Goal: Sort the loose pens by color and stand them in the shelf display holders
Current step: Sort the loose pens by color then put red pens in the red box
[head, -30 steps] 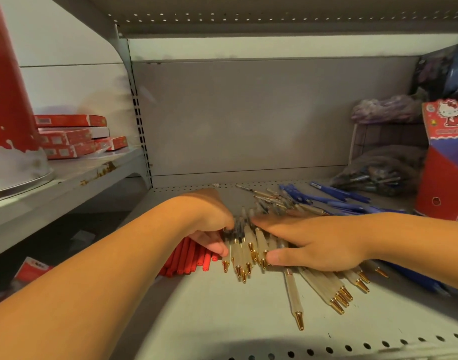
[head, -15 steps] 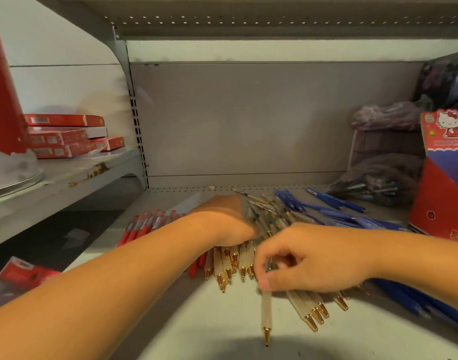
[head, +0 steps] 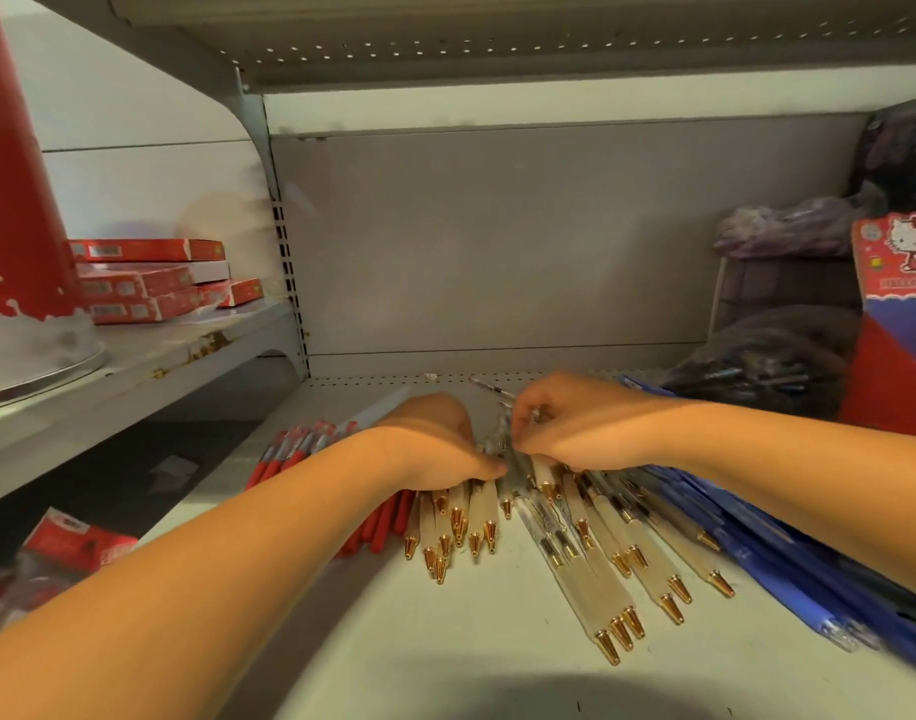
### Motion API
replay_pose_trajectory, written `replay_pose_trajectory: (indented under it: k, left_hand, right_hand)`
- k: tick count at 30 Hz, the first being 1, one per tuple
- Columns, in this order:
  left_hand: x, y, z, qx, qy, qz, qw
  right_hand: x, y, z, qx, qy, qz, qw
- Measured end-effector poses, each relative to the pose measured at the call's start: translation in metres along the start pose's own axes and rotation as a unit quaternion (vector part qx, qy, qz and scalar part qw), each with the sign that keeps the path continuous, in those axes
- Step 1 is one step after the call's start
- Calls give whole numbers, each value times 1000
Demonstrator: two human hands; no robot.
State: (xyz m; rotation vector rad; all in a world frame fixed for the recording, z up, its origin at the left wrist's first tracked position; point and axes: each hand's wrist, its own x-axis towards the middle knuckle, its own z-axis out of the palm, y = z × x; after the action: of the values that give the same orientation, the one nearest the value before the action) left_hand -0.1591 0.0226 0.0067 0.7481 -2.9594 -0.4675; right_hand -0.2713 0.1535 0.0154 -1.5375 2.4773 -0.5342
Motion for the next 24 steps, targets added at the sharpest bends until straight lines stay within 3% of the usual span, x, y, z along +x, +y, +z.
replay_pose_trajectory:
  k: [5,7,10,15,24]
  left_hand:
    - [8,0,-3,-22,22,-14,999]
    - [7,7,-2,-18,22,-12,1000]
    - [5,24,-3,25,-32,-1,999]
    - [10,36,2,106,-92,-24,990]
    - [2,28,0,37,-67,-62,995]
  right_hand:
    - [8,5,2,48,-12,-34,998]
    - [-3,8,-4,-6,-1,-8,1000]
    - [-29,4,-8,-139,-47,14,989]
    - [-68,-26,3,-224,-98,-17,969]
    - [-80,-46,11,-291,-60,-22,955]
